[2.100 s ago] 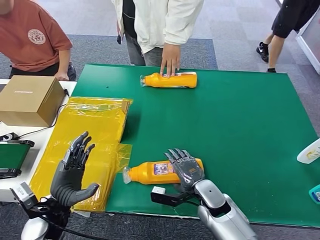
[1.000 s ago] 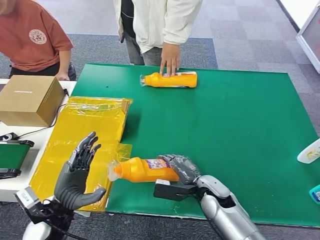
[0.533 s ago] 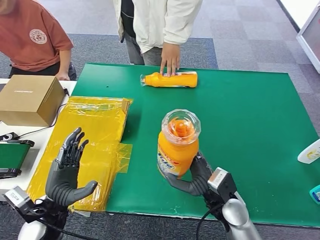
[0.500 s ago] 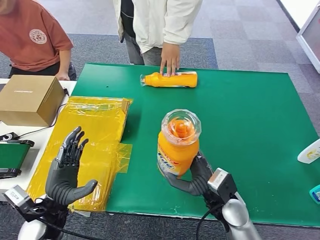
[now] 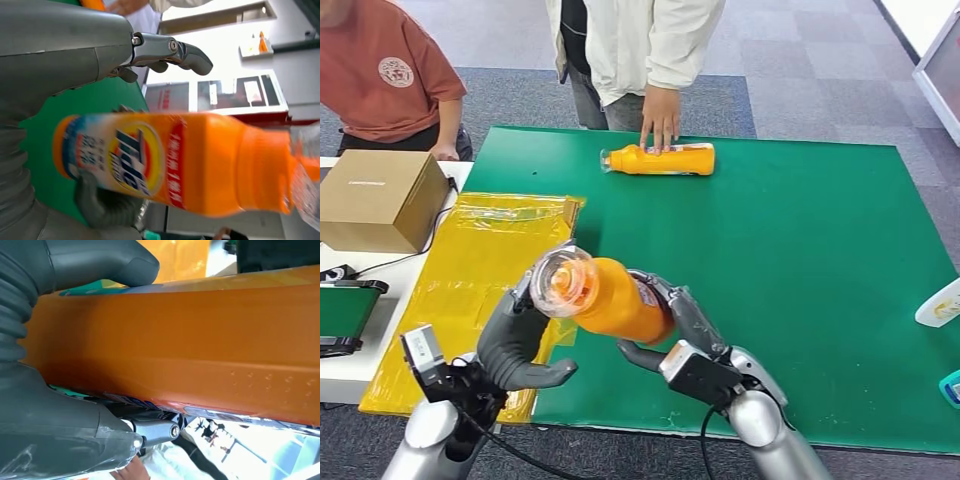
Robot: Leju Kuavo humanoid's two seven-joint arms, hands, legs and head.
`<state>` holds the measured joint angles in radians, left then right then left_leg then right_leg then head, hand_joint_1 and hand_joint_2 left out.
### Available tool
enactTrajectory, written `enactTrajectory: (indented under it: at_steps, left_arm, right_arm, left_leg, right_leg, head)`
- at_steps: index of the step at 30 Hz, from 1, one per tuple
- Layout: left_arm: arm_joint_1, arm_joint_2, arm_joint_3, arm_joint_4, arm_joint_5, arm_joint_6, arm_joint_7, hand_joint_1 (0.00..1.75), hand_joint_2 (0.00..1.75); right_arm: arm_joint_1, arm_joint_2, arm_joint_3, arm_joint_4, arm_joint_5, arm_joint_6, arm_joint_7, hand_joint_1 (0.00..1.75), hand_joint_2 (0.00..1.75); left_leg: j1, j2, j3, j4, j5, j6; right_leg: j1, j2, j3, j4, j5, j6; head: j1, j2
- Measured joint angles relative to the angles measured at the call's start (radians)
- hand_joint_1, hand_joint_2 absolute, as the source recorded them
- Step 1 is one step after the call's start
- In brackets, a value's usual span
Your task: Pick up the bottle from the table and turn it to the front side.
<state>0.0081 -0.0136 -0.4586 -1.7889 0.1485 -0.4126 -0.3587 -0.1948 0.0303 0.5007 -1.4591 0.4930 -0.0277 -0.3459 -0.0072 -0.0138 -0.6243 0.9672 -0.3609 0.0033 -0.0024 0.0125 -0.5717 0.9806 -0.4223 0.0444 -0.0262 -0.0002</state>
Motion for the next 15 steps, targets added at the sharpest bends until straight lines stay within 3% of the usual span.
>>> enactTrajectory:
  at_steps: [5, 9, 13, 15]
  left_arm:
    - [-0.058, 0.012, -0.061, 0.033, 0.009, 0.000, 0.043, 0.00, 1.75]
    - [-0.085, 0.025, -0.080, 0.055, -0.055, 0.052, 0.063, 0.00, 1.75]
    - [-0.099, 0.035, -0.095, 0.073, -0.120, 0.093, 0.070, 1.75, 1.75]
    - [-0.104, 0.037, -0.103, 0.081, -0.139, 0.106, 0.075, 1.75, 1.75]
  right_arm:
    - [-0.025, 0.011, 0.051, 0.050, 0.093, -0.043, 0.010, 1.75, 1.75]
    - [-0.038, 0.013, 0.087, 0.066, 0.179, -0.097, 0.042, 1.75, 1.75]
    - [-0.048, 0.013, 0.114, 0.079, 0.237, -0.136, 0.065, 1.75, 1.75]
    - [-0.053, 0.013, 0.122, 0.086, 0.247, -0.146, 0.071, 1.75, 1.75]
  left_leg:
    - [0.000, 0.000, 0.000, 0.000, 0.000, 0.000]
    - [0.000, 0.000, -0.001, 0.000, 0.000, 0.000]
    - [0.000, 0.000, -0.001, 0.000, 0.000, 0.000]
    - [0.000, 0.000, -0.001, 0.000, 0.000, 0.000]
  right_leg:
    - [0.000, 0.000, 0.000, 0.000, 0.000, 0.000]
    - [0.000, 0.000, 0.000, 0.000, 0.000, 0.000]
    - [0.000, 0.000, -0.001, 0.000, 0.000, 0.000]
    - [0.000, 0.000, -0.001, 0.000, 0.000, 0.000]
  head:
    - [0.000, 0.000]
    - [0.000, 0.000]
    - [0.000, 0.000]
    - [0.000, 0.000]
